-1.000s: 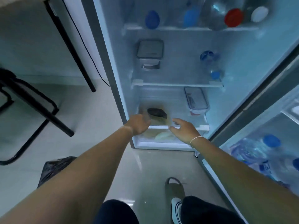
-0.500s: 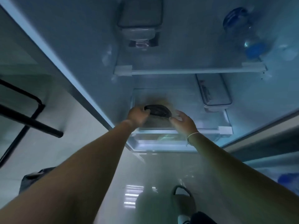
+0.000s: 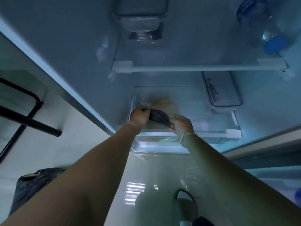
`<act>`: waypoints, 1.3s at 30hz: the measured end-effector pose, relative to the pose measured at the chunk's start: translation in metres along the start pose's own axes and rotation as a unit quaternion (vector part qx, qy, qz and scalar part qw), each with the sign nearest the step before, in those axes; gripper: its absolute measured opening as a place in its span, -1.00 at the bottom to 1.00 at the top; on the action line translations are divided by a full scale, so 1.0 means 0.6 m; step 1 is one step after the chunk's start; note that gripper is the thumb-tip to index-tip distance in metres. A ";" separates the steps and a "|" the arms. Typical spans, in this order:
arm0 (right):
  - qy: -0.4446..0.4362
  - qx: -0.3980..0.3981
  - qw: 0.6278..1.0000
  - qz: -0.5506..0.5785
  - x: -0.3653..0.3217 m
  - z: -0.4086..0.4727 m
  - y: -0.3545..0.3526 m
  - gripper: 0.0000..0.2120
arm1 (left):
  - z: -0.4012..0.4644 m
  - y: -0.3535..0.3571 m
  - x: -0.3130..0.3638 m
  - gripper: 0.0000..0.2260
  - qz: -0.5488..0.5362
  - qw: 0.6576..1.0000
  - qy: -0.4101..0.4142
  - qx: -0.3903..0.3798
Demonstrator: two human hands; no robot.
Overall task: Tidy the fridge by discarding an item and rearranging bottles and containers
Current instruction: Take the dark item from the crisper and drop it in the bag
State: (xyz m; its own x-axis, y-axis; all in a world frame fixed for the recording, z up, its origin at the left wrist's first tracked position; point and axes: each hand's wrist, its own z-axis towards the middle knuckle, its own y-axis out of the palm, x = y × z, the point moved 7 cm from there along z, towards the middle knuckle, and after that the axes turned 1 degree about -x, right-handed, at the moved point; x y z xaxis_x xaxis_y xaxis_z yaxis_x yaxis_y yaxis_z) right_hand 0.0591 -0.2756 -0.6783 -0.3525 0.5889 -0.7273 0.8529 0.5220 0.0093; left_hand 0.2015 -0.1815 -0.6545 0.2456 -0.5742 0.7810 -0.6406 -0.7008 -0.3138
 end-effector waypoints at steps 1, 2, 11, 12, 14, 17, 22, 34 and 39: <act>0.008 0.001 1.000 0.014 0.005 -0.004 0.003 -0.67 | -0.004 -0.001 -0.007 -0.78 -0.034 0.999 -0.017 0.001; 0.013 -0.001 1.000 0.008 0.009 -0.007 0.004 -0.77 | -0.009 -0.002 -0.012 -0.84 -0.064 0.997 -0.032 -0.001; 0.046 -0.028 0.996 0.076 0.032 -0.090 0.024 -0.65 | -0.093 -0.045 -0.024 -0.74 -0.146 0.987 -0.063 -0.031; 0.046 -0.031 0.995 0.080 0.031 -0.106 0.027 -0.66 | -0.108 -0.055 -0.024 -0.73 -0.144 0.987 -0.059 -0.032; 0.041 -0.036 0.996 0.076 0.031 -0.135 0.033 -0.72 | -0.138 -0.072 -0.027 -0.72 -0.147 0.987 -0.060 -0.036; 0.038 -0.043 0.997 0.043 0.033 -0.179 0.045 -0.74 | -0.185 -0.099 -0.042 -0.71 -0.149 0.986 -0.070 -0.039; 0.028 -0.076 0.997 0.006 0.038 -0.261 0.086 -0.68 | -0.249 -0.170 -0.075 -0.72 -0.180 0.981 -0.071 -0.026; 0.014 -0.197 0.970 -0.143 0.117 -0.412 0.331 -0.67 | -0.366 -0.448 -0.186 -0.70 -0.235 0.962 -0.075 0.114; 0.001 -0.265 0.945 -0.193 0.161 -0.479 0.443 -0.64 | -0.416 -0.580 -0.246 -0.74 -0.244 0.943 -0.085 0.208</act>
State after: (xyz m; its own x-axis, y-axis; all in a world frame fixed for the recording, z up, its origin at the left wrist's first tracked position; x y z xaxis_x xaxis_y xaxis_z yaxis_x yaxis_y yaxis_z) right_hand 0.1411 0.0978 -0.5487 -0.5992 0.2916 -0.7456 0.3471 0.9339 0.0863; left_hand 0.2067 0.2526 -0.5260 0.5732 -0.1756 0.8004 -0.0886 -0.9843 -0.1525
